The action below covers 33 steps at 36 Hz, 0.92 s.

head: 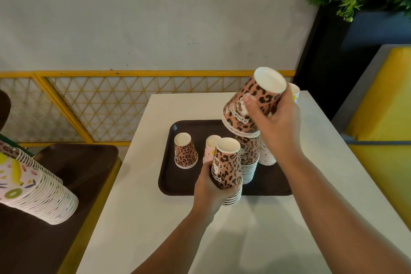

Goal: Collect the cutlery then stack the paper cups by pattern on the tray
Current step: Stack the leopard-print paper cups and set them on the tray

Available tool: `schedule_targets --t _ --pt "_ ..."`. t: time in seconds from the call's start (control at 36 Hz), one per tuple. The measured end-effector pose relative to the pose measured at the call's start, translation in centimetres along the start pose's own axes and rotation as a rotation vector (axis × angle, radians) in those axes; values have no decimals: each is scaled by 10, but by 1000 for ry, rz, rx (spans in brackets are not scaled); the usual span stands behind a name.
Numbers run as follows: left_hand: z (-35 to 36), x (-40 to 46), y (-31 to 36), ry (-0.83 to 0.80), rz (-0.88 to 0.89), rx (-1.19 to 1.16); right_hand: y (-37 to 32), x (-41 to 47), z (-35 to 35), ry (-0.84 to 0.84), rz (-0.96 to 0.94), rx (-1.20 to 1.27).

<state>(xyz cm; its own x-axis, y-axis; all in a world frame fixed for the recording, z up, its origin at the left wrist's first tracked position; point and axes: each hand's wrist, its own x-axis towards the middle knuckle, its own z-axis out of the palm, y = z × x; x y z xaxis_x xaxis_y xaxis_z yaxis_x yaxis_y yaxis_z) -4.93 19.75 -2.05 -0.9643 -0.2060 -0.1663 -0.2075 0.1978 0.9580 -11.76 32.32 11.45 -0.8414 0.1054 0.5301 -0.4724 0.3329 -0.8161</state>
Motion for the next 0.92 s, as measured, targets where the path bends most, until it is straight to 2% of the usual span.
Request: schedule_targets --t 0.17,0.42,0.58,0.69,0.83,0.92 --pt "-1 -1 3 5 -16 3 18 10 1 58 17 -69" --pt "-2 -1 6 12 -10 -60 60 -15 16 -123 159 -143" --pt "-3 0 8 26 18 -47 49 -36 15 -24 45 -130" --pt "-2 0 9 37 52 -67 43 -56 17 -166 -27 -127" --pt "-1 0 14 42 105 -53 43 -71 26 -371 82 -152" --pt "-1 0 14 24 122 -5 43 -71 26 -400 145 -167"
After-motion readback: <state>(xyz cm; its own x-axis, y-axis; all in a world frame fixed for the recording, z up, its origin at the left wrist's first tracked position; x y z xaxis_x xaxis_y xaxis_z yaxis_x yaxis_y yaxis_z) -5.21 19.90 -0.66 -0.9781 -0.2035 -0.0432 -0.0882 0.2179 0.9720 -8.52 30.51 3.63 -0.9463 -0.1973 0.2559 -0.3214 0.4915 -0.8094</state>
